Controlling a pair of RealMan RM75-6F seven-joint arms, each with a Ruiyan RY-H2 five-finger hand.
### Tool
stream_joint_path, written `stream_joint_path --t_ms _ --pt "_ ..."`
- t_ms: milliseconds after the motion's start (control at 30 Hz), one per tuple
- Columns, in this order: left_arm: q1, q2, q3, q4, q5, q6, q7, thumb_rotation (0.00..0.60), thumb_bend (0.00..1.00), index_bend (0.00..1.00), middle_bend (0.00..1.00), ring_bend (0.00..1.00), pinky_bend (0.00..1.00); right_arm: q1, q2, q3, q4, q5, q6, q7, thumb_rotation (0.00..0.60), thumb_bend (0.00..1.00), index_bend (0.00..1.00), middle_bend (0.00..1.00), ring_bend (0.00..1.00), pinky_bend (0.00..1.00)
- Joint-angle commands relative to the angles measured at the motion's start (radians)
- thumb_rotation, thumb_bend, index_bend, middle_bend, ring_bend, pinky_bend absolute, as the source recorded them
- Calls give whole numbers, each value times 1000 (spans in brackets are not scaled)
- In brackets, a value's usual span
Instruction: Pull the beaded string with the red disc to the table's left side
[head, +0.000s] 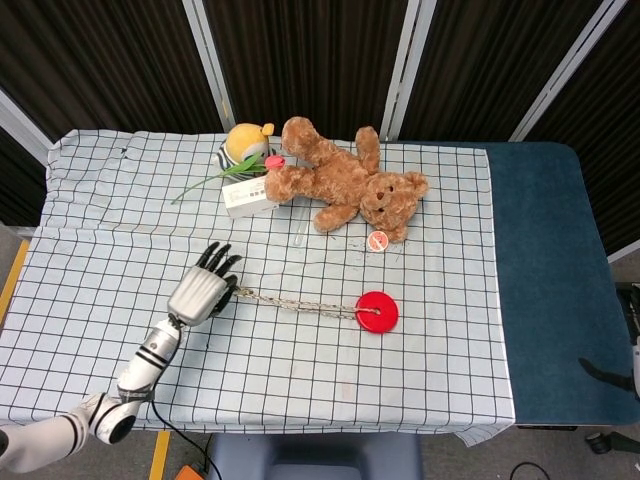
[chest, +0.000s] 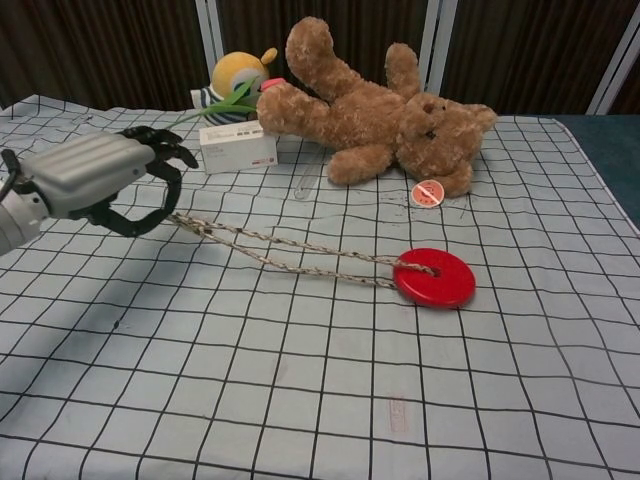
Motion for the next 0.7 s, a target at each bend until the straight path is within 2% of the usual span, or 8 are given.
stream_joint_path --t_ms 33,433,700 --pt "54 77 11 -42 -15 46 20 600 815 899 170 0 86 2 -1 -1 -7 -4 1 -8 600 29 0 0 0 0" --pt "172 264 -9 -23 -86 123 -6 600 818 901 186 0 95 6 3 -6 -43 -20 13 -45 600 29 0 0 0 0" --pt "224 367 -44 58 -173 89 -77 600 818 903 192 0 100 7 3 -9 -52 -24 18 -62 600 29 0 0 0 0"
